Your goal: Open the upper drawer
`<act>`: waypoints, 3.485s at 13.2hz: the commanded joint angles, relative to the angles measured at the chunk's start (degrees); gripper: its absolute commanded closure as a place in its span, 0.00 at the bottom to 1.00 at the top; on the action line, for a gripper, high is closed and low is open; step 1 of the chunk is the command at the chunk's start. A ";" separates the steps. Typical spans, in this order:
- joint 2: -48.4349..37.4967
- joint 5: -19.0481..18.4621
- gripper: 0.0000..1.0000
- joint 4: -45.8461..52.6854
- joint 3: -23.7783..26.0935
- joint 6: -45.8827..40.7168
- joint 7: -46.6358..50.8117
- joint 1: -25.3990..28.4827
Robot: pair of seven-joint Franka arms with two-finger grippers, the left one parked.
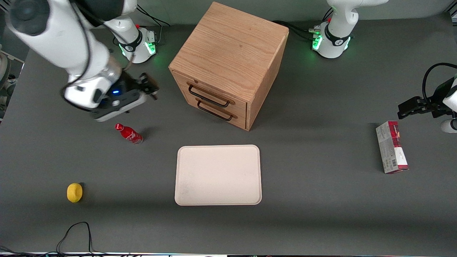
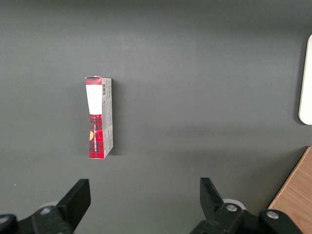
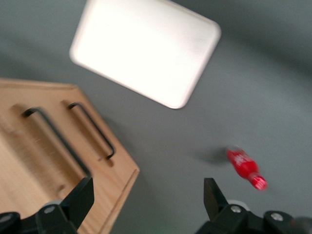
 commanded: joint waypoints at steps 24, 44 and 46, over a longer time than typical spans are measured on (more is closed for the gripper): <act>13.16 -7.08 0.00 -14.69 10.61 20.49 -4.20 1.27; 22.39 -9.11 0.00 1.73 -1.24 19.02 -17.21 0.48; 23.45 -8.85 0.00 3.67 -3.01 18.22 -19.31 0.39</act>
